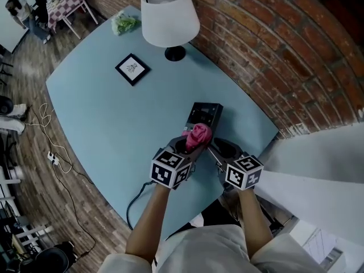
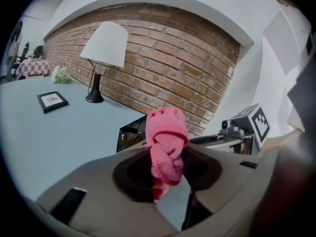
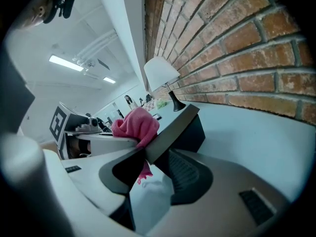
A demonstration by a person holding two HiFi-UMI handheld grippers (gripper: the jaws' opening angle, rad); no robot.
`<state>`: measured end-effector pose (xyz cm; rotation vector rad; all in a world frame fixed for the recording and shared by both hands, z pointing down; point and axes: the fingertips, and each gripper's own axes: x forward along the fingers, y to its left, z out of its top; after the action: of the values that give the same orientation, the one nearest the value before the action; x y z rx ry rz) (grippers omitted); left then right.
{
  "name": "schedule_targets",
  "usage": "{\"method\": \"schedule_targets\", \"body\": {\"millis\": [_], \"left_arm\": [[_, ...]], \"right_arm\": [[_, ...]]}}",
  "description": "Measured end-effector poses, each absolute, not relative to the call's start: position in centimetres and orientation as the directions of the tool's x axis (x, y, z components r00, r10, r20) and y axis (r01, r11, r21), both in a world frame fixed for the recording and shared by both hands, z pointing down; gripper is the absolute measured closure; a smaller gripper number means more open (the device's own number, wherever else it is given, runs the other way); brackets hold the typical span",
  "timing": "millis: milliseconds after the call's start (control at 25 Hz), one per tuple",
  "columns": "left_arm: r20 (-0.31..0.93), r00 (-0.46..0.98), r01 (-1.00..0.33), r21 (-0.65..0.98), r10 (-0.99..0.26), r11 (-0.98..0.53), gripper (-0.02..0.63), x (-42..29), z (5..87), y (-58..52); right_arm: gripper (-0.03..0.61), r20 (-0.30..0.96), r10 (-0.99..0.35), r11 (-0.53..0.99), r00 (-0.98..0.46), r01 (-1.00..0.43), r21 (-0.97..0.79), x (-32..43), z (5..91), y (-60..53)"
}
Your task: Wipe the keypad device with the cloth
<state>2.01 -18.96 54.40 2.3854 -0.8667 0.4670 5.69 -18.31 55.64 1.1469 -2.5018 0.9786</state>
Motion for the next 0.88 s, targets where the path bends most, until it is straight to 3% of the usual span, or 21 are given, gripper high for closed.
{"method": "schedule_targets", "body": {"millis": [880], "left_arm": [[0.628, 0.663, -0.73, 0.42, -0.409, -0.539, 0.442, -4.2, 61.6, -19.7]], "right_arm": [[0.408, 0.444, -0.561, 0.509, -0.699, -0.714, -0.481, 5.1, 55.4, -18.1]]}}
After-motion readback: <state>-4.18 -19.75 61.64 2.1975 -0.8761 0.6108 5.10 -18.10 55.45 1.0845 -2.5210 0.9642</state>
